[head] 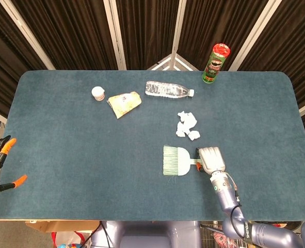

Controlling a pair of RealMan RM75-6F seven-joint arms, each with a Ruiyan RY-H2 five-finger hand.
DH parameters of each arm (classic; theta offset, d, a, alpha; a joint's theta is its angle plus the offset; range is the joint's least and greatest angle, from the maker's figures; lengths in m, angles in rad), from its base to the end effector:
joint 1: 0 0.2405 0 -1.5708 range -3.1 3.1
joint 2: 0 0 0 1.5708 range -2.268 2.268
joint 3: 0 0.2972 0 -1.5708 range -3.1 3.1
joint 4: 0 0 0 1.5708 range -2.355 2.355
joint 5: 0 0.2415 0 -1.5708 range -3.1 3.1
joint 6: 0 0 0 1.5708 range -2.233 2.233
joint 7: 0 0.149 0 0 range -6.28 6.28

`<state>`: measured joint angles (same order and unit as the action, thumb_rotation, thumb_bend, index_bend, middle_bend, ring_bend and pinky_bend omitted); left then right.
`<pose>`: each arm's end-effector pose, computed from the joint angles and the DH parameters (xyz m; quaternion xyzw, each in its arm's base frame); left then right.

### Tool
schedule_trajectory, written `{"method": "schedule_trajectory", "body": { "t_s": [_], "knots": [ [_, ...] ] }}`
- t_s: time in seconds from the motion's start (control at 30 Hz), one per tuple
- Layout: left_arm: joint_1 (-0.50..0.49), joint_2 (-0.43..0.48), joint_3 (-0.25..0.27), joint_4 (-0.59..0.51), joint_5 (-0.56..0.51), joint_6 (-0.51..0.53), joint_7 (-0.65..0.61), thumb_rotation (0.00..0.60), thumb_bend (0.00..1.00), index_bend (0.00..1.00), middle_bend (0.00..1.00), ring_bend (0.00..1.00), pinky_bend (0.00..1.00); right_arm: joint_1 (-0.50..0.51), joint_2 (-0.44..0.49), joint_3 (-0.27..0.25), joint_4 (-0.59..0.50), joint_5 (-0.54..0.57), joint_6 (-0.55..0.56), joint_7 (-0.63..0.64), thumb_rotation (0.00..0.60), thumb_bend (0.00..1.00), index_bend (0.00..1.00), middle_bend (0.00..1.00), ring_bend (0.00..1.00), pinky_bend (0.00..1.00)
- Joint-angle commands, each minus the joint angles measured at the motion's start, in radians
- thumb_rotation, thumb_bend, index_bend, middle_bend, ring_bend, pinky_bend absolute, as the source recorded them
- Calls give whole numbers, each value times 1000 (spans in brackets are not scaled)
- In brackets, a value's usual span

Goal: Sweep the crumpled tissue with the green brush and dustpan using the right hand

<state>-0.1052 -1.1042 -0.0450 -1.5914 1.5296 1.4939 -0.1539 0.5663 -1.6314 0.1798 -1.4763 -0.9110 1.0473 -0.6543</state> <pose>-0.3581 0.1984 0.1548 -0.5817 -0.4091 -0.4355 0.5519 -0.2440 -0.3391 -0.0675 0.7063 -0.4211 0.2570 0.5077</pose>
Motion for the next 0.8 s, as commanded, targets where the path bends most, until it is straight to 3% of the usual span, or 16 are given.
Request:
{"method": "schedule_trajectory", "body": {
  "t_s": [0.03,0.8],
  "knots": [
    [0,0,0,-1,0,1,1,600,0,0,0,0,17,-2,3,-3,-13,-4,15,3,600,291,480,1000,1000,882],
    [-2,3,2,-5,1,-2,-4,600,0,0,0,0,17,14,-3,-25,-48,60,52,-42,600,291,480,1000,1000,882]
  ]
}}
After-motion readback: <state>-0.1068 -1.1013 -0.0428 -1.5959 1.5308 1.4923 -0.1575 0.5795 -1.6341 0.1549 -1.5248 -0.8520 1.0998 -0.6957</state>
